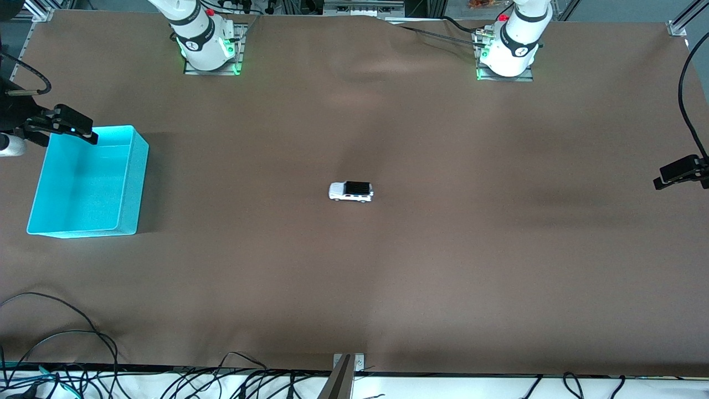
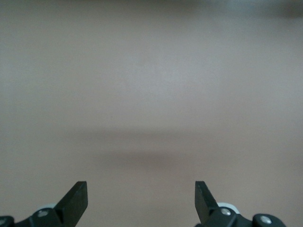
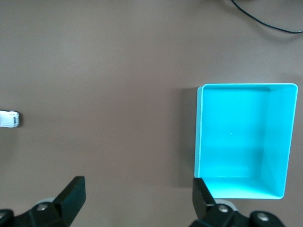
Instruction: Wind and store white jeep toy
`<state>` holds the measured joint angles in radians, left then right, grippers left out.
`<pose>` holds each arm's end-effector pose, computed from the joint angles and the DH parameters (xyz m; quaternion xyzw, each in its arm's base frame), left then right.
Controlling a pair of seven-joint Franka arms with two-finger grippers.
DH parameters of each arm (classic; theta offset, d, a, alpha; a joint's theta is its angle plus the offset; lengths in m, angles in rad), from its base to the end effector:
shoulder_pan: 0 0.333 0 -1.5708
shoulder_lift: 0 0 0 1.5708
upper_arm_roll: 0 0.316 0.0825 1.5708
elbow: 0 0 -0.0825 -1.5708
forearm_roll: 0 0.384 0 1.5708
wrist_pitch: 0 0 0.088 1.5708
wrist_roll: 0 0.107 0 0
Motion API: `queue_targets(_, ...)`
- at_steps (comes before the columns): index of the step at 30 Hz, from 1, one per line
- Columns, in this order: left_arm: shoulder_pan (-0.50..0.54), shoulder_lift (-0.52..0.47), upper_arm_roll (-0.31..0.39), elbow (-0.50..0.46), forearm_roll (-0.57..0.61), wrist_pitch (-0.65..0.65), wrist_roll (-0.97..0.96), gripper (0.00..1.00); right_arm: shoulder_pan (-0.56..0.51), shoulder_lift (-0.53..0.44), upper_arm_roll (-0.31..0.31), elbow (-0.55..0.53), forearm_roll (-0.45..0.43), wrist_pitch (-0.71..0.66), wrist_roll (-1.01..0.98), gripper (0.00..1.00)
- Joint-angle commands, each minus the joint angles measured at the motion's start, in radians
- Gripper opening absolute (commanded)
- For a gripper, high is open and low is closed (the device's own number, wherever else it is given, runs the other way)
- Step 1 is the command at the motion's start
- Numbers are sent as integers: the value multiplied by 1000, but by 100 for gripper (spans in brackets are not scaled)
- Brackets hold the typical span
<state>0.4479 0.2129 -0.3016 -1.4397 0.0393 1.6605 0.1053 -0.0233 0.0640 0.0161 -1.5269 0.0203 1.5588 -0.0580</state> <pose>0.6133 0.1137 0.5742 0.9996 0.0224 0.0101 0.0106 0.5726 -0.0022 0.6081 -0.9995 -0.0253 0.0157 0.0112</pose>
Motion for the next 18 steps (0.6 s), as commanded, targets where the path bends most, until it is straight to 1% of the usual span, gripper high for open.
queue_targets(1,5,-40,4,-11,-33,-24,34,100,-4,0,1,18,18,-14,-13,100)
queue_targets(12,5,-52,-45,-24,-30,-51,-19,100,-4,0,1,18,17,-14,-14,100)
queue_targets(18,6,-58,-45,-28,-30,-54,-19,100,-6,0,-1,18,17,-14,-14,100)
